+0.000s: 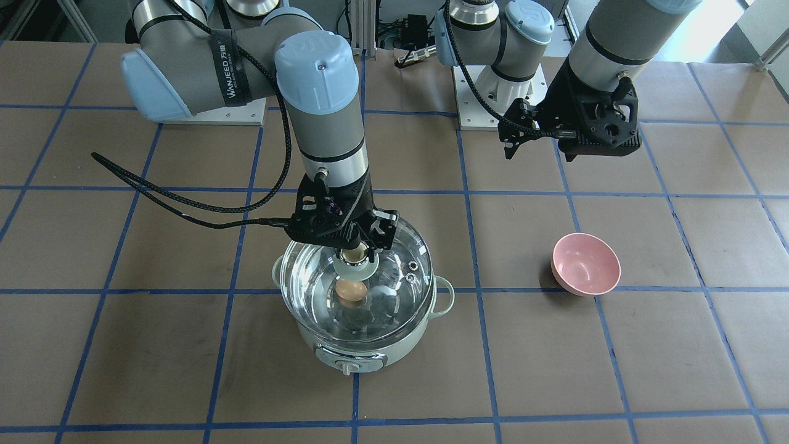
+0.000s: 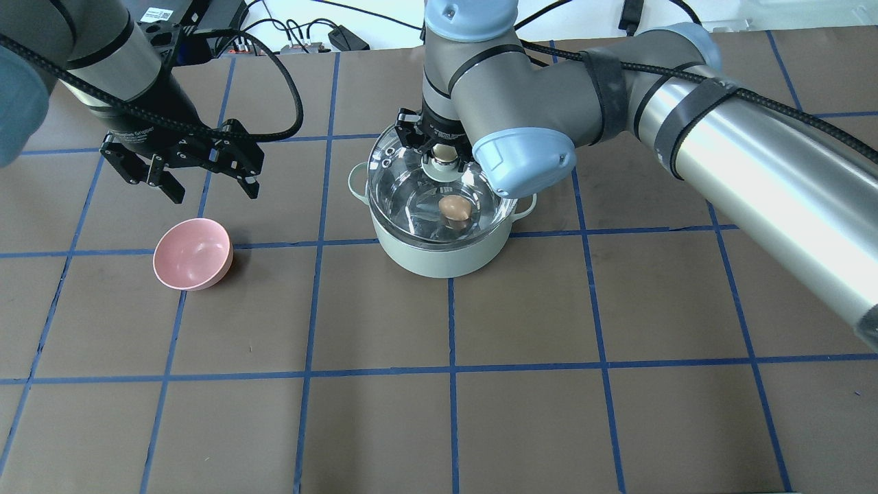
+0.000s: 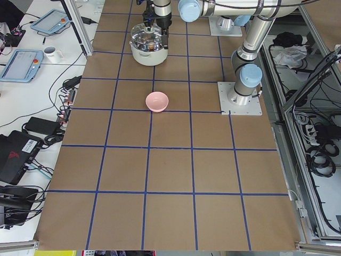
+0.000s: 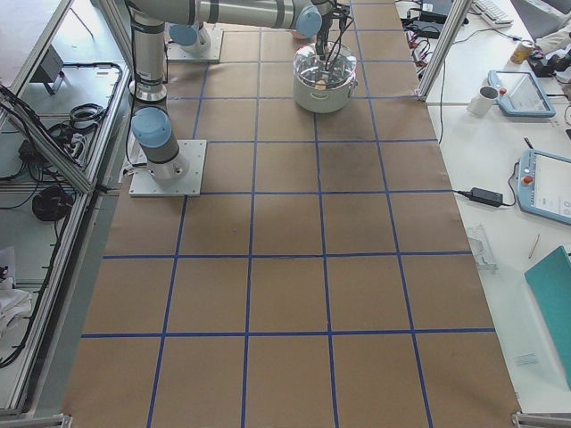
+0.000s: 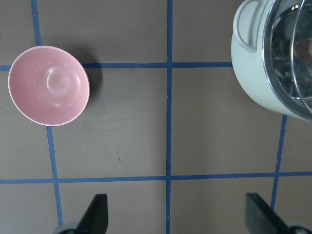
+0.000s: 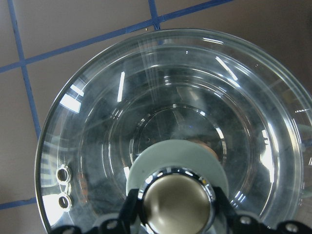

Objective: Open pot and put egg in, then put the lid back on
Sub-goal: 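Lower the glass lid onto the pot with the right gripper and release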

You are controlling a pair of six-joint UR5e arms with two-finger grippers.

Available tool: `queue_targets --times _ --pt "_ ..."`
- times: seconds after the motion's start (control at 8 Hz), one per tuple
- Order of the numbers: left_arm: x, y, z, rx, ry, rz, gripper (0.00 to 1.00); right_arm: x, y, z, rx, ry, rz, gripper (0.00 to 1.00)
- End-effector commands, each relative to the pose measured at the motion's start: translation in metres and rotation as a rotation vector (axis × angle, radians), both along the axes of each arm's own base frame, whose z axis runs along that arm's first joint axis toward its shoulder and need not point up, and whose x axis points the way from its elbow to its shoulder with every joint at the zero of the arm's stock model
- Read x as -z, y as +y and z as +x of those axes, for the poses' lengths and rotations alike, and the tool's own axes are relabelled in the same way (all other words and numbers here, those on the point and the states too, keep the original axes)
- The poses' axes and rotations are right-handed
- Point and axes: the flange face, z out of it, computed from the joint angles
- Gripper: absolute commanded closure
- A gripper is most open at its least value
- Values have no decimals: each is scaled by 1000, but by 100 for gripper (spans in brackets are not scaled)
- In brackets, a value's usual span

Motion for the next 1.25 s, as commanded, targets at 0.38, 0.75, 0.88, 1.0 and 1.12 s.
queue_targets --times 0.38,0.75,0.88,1.0,1.12 --pt "0 0 2 -4 0 0 0 10 1 13 -5 -6 -2 92" --pt "0 -1 3 -5 0 0 0 16 -1 14 -3 -8 3 88" --pt "0 -1 3 -5 0 0 0 19 -1 13 -6 1 7 85" --pt "0 -1 3 -5 0 0 0 19 -1 13 -9 3 6 84" --pt "0 -1 3 -5 0 -1 0 21 -1 13 -9 5 10 82"
